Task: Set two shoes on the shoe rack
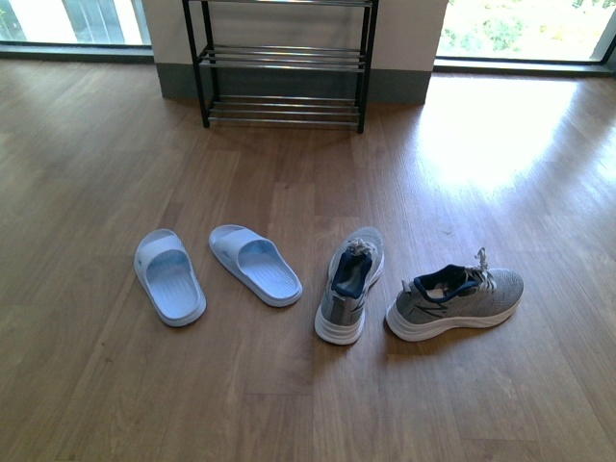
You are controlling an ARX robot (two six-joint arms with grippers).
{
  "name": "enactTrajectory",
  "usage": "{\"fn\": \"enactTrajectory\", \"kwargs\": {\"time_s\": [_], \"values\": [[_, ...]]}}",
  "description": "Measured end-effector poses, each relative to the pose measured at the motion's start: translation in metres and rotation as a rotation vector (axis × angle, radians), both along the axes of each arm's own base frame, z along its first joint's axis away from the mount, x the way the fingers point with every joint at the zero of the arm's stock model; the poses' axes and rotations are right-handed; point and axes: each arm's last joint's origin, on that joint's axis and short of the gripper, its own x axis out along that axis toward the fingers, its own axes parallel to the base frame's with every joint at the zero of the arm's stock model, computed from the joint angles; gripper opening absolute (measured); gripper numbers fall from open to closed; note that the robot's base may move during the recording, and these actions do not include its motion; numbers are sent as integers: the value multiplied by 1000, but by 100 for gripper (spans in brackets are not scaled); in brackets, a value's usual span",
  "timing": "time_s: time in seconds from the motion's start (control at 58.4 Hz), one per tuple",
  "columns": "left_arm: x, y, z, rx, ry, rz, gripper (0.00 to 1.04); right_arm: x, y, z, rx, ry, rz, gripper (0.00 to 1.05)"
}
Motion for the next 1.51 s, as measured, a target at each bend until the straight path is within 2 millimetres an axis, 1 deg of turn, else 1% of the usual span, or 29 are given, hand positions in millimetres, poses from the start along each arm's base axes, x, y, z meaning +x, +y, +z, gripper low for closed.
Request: {"fn": "enactTrajectory", "kwargs": {"time_s": [1.507], "values": [[0, 0, 0, 0, 0, 0, 95, 0, 0, 0, 0, 0, 0, 96]]}}
